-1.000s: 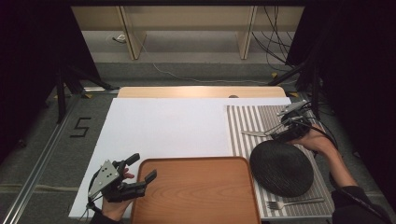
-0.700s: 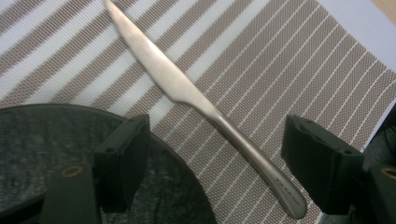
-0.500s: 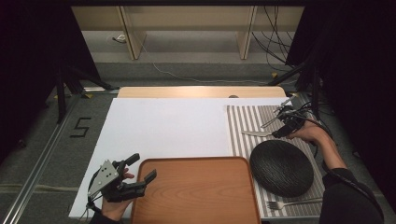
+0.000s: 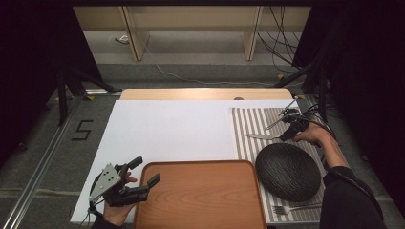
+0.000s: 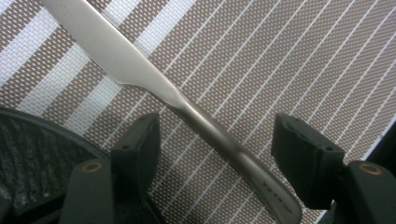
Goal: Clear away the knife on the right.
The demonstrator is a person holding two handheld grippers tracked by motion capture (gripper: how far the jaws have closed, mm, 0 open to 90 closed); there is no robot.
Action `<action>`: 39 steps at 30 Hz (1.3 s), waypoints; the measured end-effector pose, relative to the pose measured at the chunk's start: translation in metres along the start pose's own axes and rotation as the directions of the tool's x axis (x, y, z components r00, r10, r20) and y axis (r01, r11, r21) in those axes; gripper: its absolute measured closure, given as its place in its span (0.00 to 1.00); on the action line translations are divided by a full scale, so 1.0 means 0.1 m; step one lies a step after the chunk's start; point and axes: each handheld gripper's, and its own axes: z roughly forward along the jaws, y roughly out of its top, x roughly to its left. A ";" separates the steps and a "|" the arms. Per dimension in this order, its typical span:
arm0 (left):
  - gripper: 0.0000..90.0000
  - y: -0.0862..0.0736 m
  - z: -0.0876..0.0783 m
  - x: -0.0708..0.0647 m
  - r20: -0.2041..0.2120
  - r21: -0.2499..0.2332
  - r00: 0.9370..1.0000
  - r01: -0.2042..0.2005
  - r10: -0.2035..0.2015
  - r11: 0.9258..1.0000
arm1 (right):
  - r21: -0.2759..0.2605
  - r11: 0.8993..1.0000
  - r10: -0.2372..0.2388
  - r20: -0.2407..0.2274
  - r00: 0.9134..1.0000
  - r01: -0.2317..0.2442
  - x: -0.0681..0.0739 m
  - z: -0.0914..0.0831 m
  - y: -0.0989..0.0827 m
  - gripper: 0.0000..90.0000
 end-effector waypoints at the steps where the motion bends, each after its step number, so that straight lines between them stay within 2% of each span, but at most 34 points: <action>1: 0.18 0.00 0.00 0.00 0.000 -0.001 1.000 0.002 -0.002 1.000 | 0.000 1.000 0.014 -0.001 1.000 -0.014 0.01 0.01 0.01 0.39; 2: 0.18 0.00 0.00 0.00 0.000 -0.002 1.000 0.004 -0.004 1.000 | 0.013 1.000 -0.010 0.003 1.000 0.010 -0.01 0.01 0.01 0.40; 3: 0.18 0.00 0.00 0.00 0.001 -0.001 1.000 0.005 -0.005 1.000 | 0.011 1.000 0.012 -0.004 1.000 -0.012 -0.01 0.02 0.01 0.41; 4: 0.18 0.00 0.00 0.00 0.001 0.001 1.000 0.005 -0.005 1.000 | 0.015 1.000 0.014 -0.008 1.000 -0.014 -0.02 0.02 0.02 0.43; 8: 0.18 0.00 0.01 0.00 0.004 0.001 1.000 0.006 -0.006 1.000 | 0.039 0.999 -0.011 -0.011 1.000 0.011 -0.04 0.04 0.02 0.46; 13: 0.18 0.00 0.01 0.00 0.007 0.001 1.000 0.005 -0.005 1.000 | 0.051 0.999 -0.007 -0.016 1.000 0.007 -0.05 0.07 0.02 0.49; 14: 0.18 0.00 0.01 0.00 0.007 0.004 1.000 0.005 -0.005 1.000 | 0.050 0.999 0.007 -0.017 1.000 -0.006 -0.04 0.09 0.03 0.51; 19: 0.18 0.00 0.01 0.00 0.009 0.005 1.000 0.005 -0.005 1.000 | 0.068 0.997 -0.020 -0.040 0.999 0.023 -0.06 0.10 0.04 0.56; 23: 0.18 0.00 0.01 0.00 0.011 0.002 1.000 0.004 -0.004 1.000 | 0.076 0.997 0.006 -0.065 0.998 -0.001 -0.04 0.10 0.06 0.63; 25: 0.18 0.00 0.01 0.00 0.012 0.003 1.000 0.006 -0.006 1.000 | 0.087 0.996 0.002 -0.066 0.998 0.004 -0.04 0.10 0.07 0.64; 27: 0.18 0.00 0.01 0.00 0.012 0.001 1.000 0.007 -0.007 1.000 | 0.098 0.995 -0.023 -0.067 0.998 0.029 -0.04 0.10 0.08 0.67; 30: 0.18 0.00 0.01 0.00 0.012 0.002 1.000 0.007 -0.007 1.000 | 0.111 0.993 -0.021 -0.074 0.997 0.029 -0.02 0.09 0.09 0.72; 31: 0.18 0.00 0.01 0.00 0.012 0.003 1.000 0.008 -0.008 1.000 | 0.110 0.993 -0.043 -0.079 0.996 0.052 -0.02 0.09 0.09 0.74; 35: 0.18 0.00 0.01 0.00 0.013 0.003 1.000 0.006 -0.006 1.000 | 0.117 0.992 -0.041 -0.093 0.995 0.052 0.00 0.09 0.10 0.78; 38: 0.18 0.00 0.01 0.00 0.013 0.003 1.000 0.007 -0.007 1.000 | 0.127 0.989 -0.060 -0.105 0.993 0.073 -0.01 0.09 0.11 0.81; 39: 0.18 0.00 0.01 0.00 0.014 0.003 1.000 0.009 -0.009 1.000 | 0.129 0.990 -0.047 -0.103 0.994 0.060 0.01 0.09 0.11 0.82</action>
